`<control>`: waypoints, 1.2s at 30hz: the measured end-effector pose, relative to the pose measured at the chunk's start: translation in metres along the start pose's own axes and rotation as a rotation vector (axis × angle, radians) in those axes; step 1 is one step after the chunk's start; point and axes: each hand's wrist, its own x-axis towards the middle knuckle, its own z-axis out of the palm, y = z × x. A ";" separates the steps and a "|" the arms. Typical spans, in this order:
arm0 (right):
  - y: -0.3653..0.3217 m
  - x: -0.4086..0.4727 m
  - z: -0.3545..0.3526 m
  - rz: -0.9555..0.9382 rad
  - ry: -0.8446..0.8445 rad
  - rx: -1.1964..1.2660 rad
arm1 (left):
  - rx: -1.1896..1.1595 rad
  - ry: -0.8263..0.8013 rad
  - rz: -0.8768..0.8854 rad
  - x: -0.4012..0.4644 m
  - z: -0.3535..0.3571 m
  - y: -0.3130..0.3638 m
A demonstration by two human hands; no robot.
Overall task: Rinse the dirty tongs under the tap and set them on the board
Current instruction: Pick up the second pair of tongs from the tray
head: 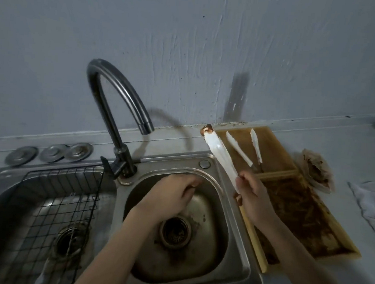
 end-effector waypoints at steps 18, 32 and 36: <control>0.002 0.017 0.084 0.325 -0.355 -0.027 | -0.173 0.836 -0.675 -0.040 -0.035 -0.111; 0.008 0.021 0.082 0.246 -0.441 -0.118 | -0.243 0.810 -0.727 -0.026 -0.034 -0.139; 0.012 0.018 0.079 0.223 -0.454 -0.179 | -0.328 0.862 -0.724 -0.031 -0.030 -0.136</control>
